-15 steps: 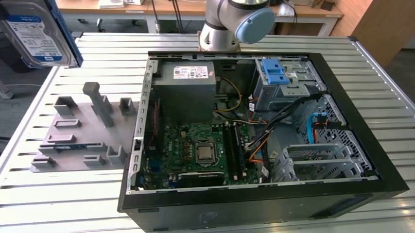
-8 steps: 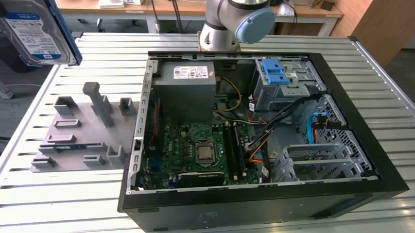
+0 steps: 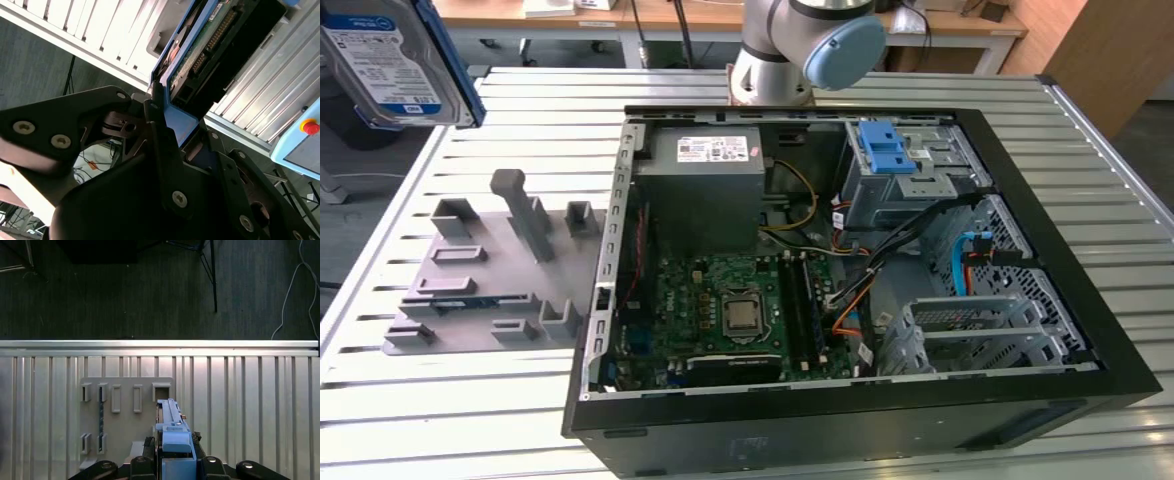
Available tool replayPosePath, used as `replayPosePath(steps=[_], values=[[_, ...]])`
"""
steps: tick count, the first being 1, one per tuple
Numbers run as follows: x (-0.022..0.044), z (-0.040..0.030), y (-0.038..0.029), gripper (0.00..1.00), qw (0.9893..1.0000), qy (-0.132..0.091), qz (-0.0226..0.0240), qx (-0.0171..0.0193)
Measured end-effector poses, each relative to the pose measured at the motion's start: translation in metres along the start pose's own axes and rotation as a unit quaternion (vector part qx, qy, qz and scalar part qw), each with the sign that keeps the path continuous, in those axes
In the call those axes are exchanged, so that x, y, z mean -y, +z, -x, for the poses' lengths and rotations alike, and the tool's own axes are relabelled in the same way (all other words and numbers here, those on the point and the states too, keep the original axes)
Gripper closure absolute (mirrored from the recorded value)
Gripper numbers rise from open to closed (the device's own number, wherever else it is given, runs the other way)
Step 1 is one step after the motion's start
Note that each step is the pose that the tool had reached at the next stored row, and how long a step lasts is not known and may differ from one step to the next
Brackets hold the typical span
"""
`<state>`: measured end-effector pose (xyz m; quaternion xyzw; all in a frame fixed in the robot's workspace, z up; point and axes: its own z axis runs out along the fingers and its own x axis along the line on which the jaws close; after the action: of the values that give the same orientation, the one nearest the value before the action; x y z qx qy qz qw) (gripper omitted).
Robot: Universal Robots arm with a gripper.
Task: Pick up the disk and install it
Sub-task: 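Pick up the disk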
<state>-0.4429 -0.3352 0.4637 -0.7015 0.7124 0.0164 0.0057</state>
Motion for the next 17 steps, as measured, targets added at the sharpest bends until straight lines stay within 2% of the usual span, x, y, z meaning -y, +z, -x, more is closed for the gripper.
replayPosePath(steps=[17], values=[[-0.0002,0.0007,-0.0157,0.63,1.0,0.0,0.0,-0.0006]])
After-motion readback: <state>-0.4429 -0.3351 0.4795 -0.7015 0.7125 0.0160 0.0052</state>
